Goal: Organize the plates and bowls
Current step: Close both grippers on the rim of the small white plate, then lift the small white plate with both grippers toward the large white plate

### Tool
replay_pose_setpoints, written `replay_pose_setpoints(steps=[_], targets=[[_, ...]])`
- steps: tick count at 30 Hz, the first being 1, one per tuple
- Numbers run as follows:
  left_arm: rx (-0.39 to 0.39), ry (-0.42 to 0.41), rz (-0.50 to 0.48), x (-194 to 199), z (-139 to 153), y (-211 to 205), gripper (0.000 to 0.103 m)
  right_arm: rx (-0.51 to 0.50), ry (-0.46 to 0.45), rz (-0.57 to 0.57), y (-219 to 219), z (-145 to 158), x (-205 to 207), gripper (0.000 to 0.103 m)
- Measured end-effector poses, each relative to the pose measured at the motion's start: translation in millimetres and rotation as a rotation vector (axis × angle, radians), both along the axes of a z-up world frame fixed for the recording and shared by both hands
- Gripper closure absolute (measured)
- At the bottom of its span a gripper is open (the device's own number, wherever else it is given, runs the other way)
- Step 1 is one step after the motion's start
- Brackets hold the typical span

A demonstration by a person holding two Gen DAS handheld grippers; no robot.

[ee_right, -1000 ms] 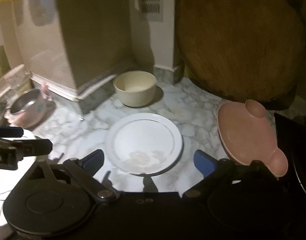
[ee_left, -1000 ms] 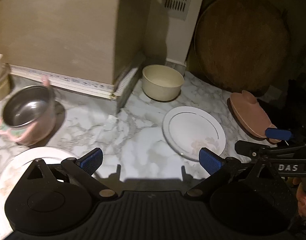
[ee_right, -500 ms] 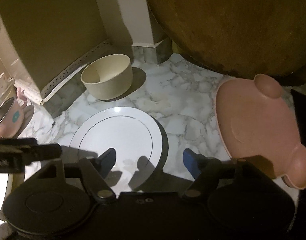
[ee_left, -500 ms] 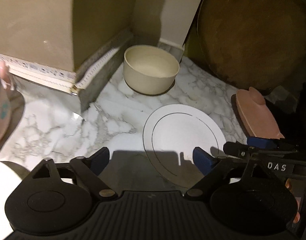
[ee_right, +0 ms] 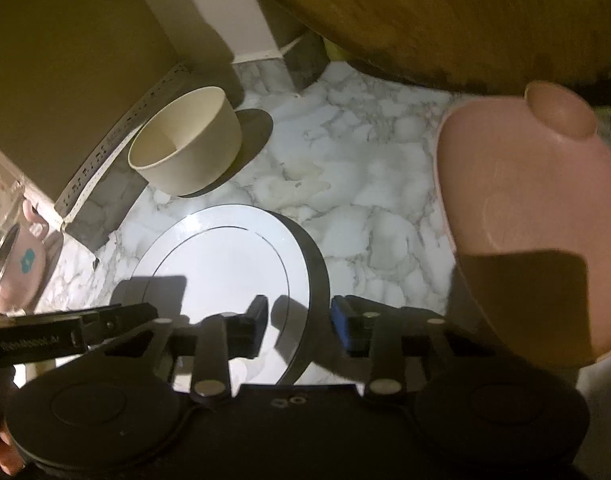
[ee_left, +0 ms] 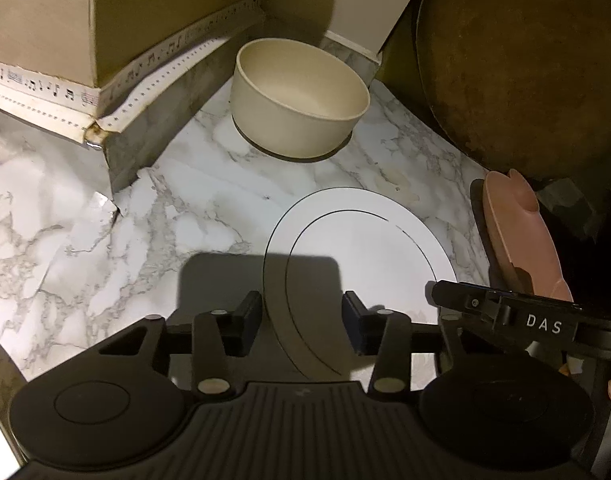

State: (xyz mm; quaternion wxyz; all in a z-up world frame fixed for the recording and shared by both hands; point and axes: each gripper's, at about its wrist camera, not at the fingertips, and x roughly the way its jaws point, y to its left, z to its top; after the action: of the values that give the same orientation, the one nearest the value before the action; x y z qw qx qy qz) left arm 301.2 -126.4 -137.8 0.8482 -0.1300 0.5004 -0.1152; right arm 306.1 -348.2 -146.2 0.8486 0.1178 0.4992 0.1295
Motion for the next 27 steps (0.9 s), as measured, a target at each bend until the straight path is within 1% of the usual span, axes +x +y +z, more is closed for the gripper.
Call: replay_pose_setpoints(steps=[2,4,7,11,12,13,17,20,24,25,27], targets=[[0.0,-0.004,0.002,2,-1,-1,0.064,0.019,0.004,-0.002,-1,-1,2,0.076],[0.005,-0.002,0.002,3,-1,0,0.07,0.026,0.008,-0.001,-1,-2,3,0.08],[-0.001,-0.003,0.006,4,-2,2,0.072,0.021,0.008,-0.001,-1,-2,4,0.082],[0.001,-0.008,0.006,4,-3,6,0.081,0.012,0.007,0.0,-2,-3,3,0.087],[0.0,-0.008,0.008,4,-3,8,0.085,0.009,0.007,0.002,-2,-3,3,0.087],[-0.002,-0.007,0.011,5,-4,11,0.086,0.012,0.008,0.003,-3,-3,4,0.088],[-0.015,-0.009,0.026,8,-4,17,0.086,0.015,0.01,0.005,-3,-3,4,0.088],[-0.028,-0.008,0.016,9,-5,16,0.087,0.007,0.008,0.006,-1,-2,4,0.088],[-0.013,-0.015,0.015,8,-5,14,0.087,-0.013,-0.004,0.013,2,-1,1,0.089],[-0.011,-0.015,0.02,8,-5,14,0.089,-0.014,-0.004,0.016,3,-1,0,0.089],[0.001,-0.02,0.018,6,-4,14,0.09,-0.026,-0.011,0.024,5,0,-2,0.089]])
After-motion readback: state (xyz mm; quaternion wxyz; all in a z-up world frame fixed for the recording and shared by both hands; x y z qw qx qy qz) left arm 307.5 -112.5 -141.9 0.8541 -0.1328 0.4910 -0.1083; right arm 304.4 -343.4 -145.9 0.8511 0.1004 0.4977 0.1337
